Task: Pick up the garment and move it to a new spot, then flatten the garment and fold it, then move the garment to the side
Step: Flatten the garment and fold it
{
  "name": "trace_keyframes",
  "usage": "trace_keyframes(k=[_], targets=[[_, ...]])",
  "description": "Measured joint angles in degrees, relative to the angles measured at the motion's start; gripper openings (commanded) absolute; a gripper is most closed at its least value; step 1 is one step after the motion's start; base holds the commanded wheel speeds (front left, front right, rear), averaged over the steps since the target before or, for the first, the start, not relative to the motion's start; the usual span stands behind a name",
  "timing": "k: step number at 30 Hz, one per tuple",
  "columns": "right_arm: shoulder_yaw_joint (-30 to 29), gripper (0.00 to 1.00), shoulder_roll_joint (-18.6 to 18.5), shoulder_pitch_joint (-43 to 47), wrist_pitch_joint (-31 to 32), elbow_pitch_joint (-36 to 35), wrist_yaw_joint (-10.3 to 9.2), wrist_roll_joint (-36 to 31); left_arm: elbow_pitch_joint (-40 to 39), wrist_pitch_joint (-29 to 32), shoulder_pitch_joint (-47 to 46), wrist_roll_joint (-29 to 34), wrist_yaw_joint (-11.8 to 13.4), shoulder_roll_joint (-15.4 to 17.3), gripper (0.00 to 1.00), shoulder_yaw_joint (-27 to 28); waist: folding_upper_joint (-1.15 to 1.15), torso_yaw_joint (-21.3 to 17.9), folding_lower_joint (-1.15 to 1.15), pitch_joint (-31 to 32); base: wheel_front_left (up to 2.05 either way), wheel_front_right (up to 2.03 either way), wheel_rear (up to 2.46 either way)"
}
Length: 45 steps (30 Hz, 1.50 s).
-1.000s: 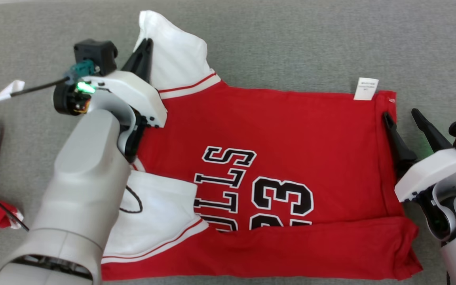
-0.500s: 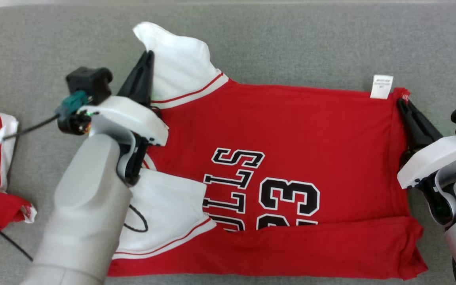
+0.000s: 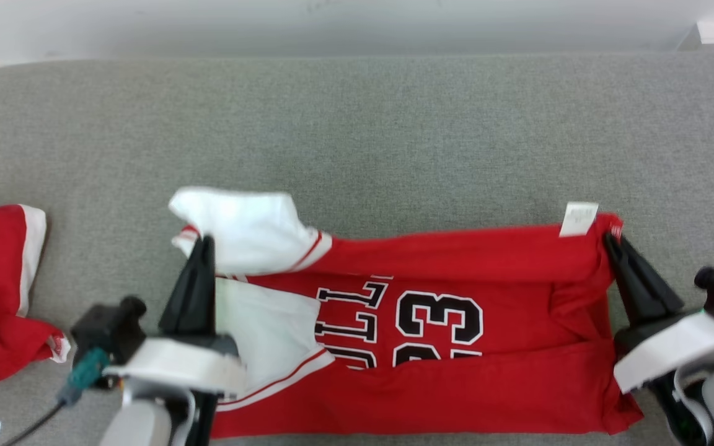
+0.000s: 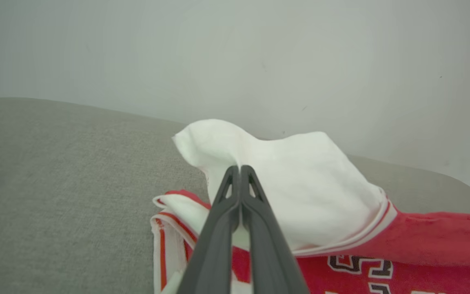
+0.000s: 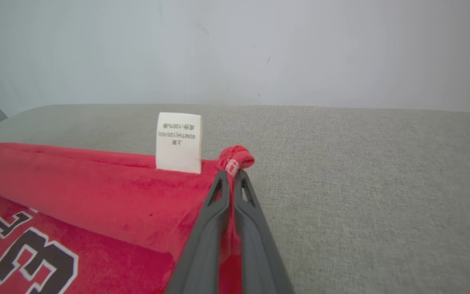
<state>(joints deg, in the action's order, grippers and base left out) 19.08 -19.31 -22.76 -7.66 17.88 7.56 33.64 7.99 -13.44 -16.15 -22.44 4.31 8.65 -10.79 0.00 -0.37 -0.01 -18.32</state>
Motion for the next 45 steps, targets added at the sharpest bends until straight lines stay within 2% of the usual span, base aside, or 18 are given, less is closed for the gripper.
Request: trace_keyframes(k=[4, 8, 9, 11, 12, 13, 16, 20, 25, 29, 32, 36, 45], targets=[[-1.6, 0.0, 0.8, 6.03, 0.81, -2.64, 0.0, -0.71, -4.52, 1.79, 7.62, -0.79, 1.96, -0.23, 0.0, 0.16, 0.0, -0.01, 0.0, 1.02, 0.0, 0.0, 0.0], [-2.78, 0.0, 1.69, 11.44, 1.77, -4.49, -0.01, -1.89, -6.28, 3.19, 12.54, -2.11, 2.83, -0.47, 0.0, 0.13, 0.0, 0.49, 0.0, 1.94, 0.0, 0.0, 0.0], [-3.15, 0.04, 2.05, 12.65, 1.9, -4.88, 0.0, -2.16, -6.28, 3.56, 13.56, -2.7, 2.96, -0.59, 0.0, 0.14, 0.0, 0.61, 0.0, 2.17, 0.0, 0.0, 0.0], [-3.58, 0.53, 2.85, 15.13, 2.8, -5.54, -0.01, -2.48, -5.79, 4.78, 15.34, -3.82, 3.07, -1.02, 0.0, -0.2, 0.0, 0.84, 0.0, 2.67, 0.0, 0.0, 0.0], [-3.83, 0.96, 3.18, 16.34, 3.15, -5.99, -0.01, -2.69, -5.39, 5.3, 16.02, -4.43, 2.88, -1.33, 0.82, -0.36, 0.0, 0.94, 0.0, 2.92, 0.0, 0.0, 0.0], [-4.1, 1.0, 3.34, 17.45, 3.37, -6.69, 0.0, -3.04, -5.2, 5.28, 16.64, -4.76, 2.77, -1.65, 1.0, -0.45, 0.0, 1.02, 0.0, 3.14, 0.0, 0.0, 0.0], [-5.24, 1.0, 3.66, 20.41, 4.15, -9.25, 0.0, -3.88, -4.52, 5.71, 18.27, -5.97, 2.88, -1.86, 1.0, -0.47, 0.0, 1.2, -0.01, 3.87, 0.0, 0.0, 0.0], [-7.21, 1.0, 4.59, 24.52, 5.37, -14.43, 0.0, -5.89, -5.19, 4.12, 20.18, -5.31, 4.98, -1.62, 1.0, 0.67, 0.0, 1.31, 0.0, 4.65, 0.0, 0.0, 0.0], [-12.63, 1.0, 7.16, 28.64, 7.56, -22.96, 0.0, -8.78, -9.01, 1.45, 21.19, 0.52, 9.15, 1.47, 1.0, 2.4, 0.0, 1.35, 0.0, 5.54, 0.0, 0.0, 0.0], [-17.51, 1.0, 10.28, 28.75, 10.04, -29.1, 0.0, -12.36, -13.23, 1.01, 20.28, 4.71, 10.69, 4.02, 1.0, 2.35, 0.0, 0.82, 0.0, 6.25, 0.0, 0.0, 0.0], [-19.75, 1.0, 11.18, 27.58, 11.51, -31.93, -0.01, -14.13, -15.69, 2.34, 18.12, 7.3, 10.84, 5.86, 1.0, 1.37, 0.0, 0.38, 0.0, 6.96, 0.0, 0.0, 0.0], [-21.38, 1.0, 11.71, 25.63, 13.17, -34.01, -0.01, -15.62, -16.5, 4.32, 14.87, 8.96, 9.83, 7.88, 1.0, 0.05, 0.0, 0.07, 0.0, 7.84, 0.0, 0.0, 0.0], [-22.14, 1.0, 12.58, 25.19, 14.61, -34.72, -0.01, -15.99, -15.16, 7.08, 12.3, 10.67, 9.25, 9.02, 1.0, -1.51, 0.0, -0.14, 0.0, 8.55, 0.0, 0.0, 0.0]])
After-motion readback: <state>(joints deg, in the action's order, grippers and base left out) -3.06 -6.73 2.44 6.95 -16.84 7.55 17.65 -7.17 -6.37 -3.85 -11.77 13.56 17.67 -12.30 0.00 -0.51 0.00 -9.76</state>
